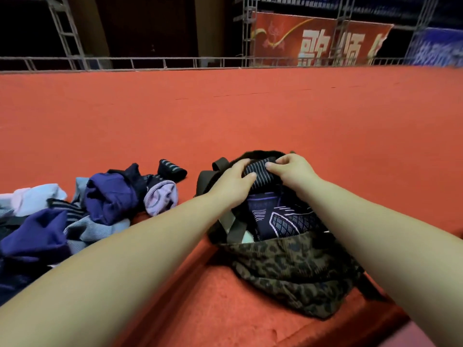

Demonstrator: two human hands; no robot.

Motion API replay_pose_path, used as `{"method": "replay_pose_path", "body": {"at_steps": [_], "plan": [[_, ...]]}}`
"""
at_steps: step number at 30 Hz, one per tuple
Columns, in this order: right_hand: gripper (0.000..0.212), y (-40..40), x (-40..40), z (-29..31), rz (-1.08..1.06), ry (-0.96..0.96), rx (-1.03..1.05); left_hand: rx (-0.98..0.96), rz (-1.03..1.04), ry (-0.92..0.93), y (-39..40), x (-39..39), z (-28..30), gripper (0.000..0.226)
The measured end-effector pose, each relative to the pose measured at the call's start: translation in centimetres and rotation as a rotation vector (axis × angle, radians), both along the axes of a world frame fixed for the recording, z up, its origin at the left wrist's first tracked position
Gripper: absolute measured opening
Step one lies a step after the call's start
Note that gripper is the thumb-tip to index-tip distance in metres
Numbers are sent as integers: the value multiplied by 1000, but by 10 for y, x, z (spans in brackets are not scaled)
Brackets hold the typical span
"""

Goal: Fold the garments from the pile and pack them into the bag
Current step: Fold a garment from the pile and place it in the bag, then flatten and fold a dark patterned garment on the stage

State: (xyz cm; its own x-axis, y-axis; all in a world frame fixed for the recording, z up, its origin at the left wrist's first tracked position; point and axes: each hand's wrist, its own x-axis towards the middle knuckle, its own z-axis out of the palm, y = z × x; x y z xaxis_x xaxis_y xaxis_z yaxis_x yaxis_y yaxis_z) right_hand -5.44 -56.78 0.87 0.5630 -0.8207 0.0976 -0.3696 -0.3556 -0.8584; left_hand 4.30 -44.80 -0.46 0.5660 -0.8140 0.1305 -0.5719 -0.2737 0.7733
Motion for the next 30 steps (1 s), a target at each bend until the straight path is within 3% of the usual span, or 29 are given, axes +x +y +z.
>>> {"method": "replay_pose_path", "body": {"at_steps": [3, 8, 14, 19, 23, 30], "plan": [[23, -13, -2, -7, 31, 268, -223, 130, -48, -75, -11, 10, -14, 48], [30, -29, -11, -12, 89, 434, -171, 290, -94, -122, -29, 11, -20, 45], [37, -23, -6, -20, -5, 364, -272, 157, -23, -100, -37, 18, -27, 48], [34, -10, -18, -14, -116, 195, -418, 4, 71, -92, -21, 18, -15, 48], [31, 13, -26, -2, -51, 54, -439, -20, 97, 18, 4, 18, 0, 44], [27, 76, -17, 12, 87, -43, -366, -118, 28, 192, 89, 18, 16, 5]]}}
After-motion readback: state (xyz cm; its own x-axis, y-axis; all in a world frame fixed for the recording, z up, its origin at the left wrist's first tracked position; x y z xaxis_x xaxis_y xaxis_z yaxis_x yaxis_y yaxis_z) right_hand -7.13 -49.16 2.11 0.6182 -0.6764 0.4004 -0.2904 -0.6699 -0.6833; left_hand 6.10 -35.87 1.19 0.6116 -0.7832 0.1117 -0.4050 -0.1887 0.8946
